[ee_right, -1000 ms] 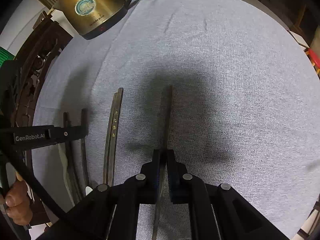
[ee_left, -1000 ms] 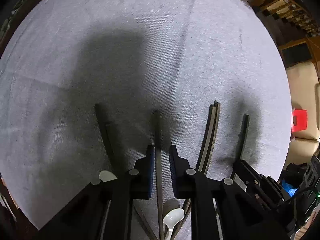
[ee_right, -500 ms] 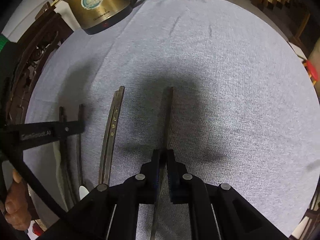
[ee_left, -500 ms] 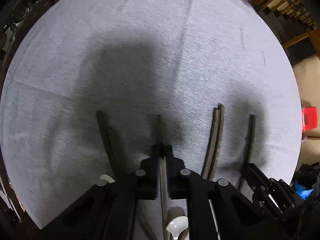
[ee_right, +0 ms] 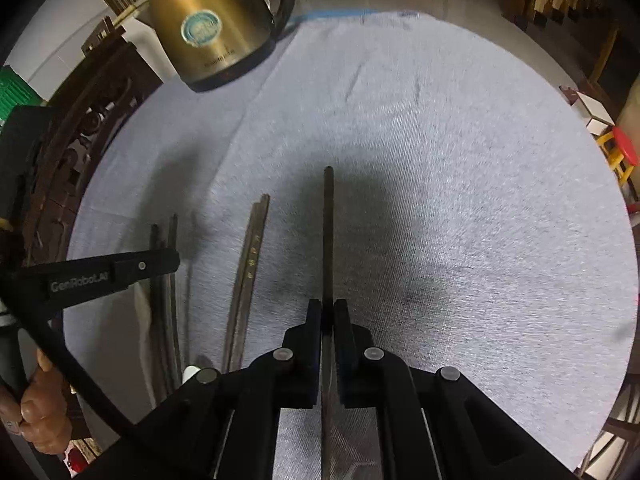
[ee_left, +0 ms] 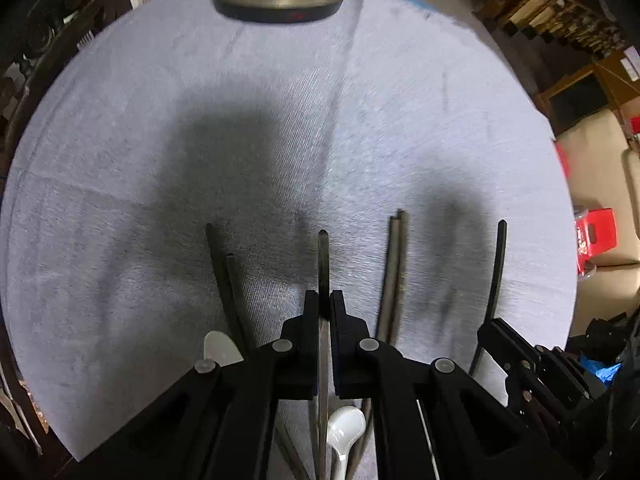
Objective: Organize utensils
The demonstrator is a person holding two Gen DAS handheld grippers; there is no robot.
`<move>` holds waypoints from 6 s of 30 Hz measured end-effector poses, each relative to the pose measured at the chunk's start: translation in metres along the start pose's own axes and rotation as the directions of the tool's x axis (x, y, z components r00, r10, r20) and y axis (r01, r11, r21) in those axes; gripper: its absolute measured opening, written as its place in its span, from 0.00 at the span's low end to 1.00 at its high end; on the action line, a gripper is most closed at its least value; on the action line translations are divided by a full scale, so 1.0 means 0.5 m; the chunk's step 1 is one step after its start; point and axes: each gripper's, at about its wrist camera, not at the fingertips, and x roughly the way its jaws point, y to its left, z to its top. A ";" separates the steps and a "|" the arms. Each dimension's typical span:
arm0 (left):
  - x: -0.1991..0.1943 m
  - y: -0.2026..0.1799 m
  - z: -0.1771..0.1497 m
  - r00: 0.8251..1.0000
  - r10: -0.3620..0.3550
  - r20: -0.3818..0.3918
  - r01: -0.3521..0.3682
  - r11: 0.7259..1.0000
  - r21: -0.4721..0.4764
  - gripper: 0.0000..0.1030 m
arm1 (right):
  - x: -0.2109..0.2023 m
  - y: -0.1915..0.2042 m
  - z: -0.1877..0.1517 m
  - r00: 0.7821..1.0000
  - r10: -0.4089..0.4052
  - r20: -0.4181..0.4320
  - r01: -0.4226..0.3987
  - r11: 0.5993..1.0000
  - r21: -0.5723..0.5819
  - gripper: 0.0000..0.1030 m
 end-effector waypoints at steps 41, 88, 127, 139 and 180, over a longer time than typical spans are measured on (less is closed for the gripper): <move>-0.553 -0.020 -0.491 0.645 -0.199 0.738 -0.003 0.965 0.262 0.05 | -0.535 0.135 -0.408 0.605 0.301 0.737 -0.094 0.946 -0.309 0.06; -0.348 0.008 -0.655 0.514 -0.167 0.842 -0.069 0.970 0.234 0.06 | -0.327 0.125 -0.553 0.681 0.306 0.666 -0.141 0.946 -0.290 0.07; -0.235 0.209 -0.462 0.868 -0.013 0.497 0.027 0.999 -0.021 0.71 | -0.180 -0.096 -0.349 0.870 0.354 0.343 -0.413 0.903 0.114 0.27; -0.141 0.226 -0.230 0.951 -0.062 0.303 0.075 0.997 -0.032 0.71 | -0.024 -0.055 -0.148 0.910 0.382 0.160 -0.404 0.905 0.132 0.45; -0.078 0.220 -0.094 0.984 0.008 0.176 -0.008 1.000 0.002 0.71 | 0.120 0.080 0.018 0.994 0.112 -0.003 -0.112 0.992 -0.055 0.20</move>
